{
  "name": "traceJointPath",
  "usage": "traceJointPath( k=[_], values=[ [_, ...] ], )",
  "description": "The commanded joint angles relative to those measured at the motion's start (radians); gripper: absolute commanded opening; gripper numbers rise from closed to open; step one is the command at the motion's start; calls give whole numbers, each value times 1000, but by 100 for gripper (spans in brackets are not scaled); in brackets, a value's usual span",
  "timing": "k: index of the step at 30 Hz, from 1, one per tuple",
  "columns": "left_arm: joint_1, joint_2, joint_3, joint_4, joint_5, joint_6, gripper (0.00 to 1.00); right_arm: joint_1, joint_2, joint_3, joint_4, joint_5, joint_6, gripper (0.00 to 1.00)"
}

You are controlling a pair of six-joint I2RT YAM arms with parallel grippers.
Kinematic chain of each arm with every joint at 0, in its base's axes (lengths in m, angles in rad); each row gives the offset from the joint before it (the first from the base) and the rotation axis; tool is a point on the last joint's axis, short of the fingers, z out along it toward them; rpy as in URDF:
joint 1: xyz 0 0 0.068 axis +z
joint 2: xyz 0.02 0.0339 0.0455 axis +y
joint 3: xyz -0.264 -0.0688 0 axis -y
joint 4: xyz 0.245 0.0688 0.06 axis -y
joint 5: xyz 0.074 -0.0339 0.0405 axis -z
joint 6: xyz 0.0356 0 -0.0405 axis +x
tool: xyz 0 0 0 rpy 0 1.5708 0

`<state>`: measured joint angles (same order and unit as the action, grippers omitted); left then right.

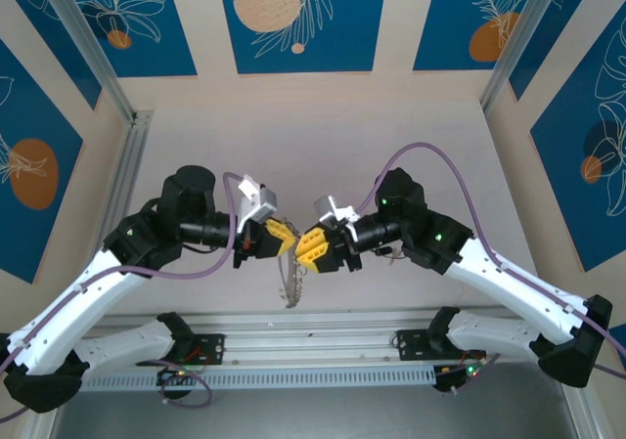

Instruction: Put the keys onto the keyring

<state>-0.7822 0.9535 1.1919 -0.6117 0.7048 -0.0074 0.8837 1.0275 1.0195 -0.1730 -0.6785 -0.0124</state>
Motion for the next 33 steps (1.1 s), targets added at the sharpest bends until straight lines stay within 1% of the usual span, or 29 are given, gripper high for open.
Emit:
traceJointPath(
  k=[1, 5, 7, 10, 16, 28, 33],
  values=[
    [-11, -4, 47, 5, 38, 36, 0, 6, 12, 30, -19, 31, -19, 20],
    [-12, -4, 57, -18, 30, 50, 0, -1, 3, 41, -71, 55, -44, 19],
    [-11, -3, 62, -26, 30, 53, 0, -10, -16, 33, -83, 64, -45, 25],
    [-12, 2, 66, -34, 37, 59, 0, -33, -41, 3, -71, 73, -25, 29],
    [-13, 31, 89, -52, 63, 70, 0, -42, -34, -7, -40, 60, -3, 29],
    [-21, 60, 117, -88, 75, 96, 0, -55, 12, 21, -29, 50, -3, 29],
    [-23, 82, 157, -142, 69, 121, 0, -79, 12, 20, -29, 62, 7, 29]
  ],
)
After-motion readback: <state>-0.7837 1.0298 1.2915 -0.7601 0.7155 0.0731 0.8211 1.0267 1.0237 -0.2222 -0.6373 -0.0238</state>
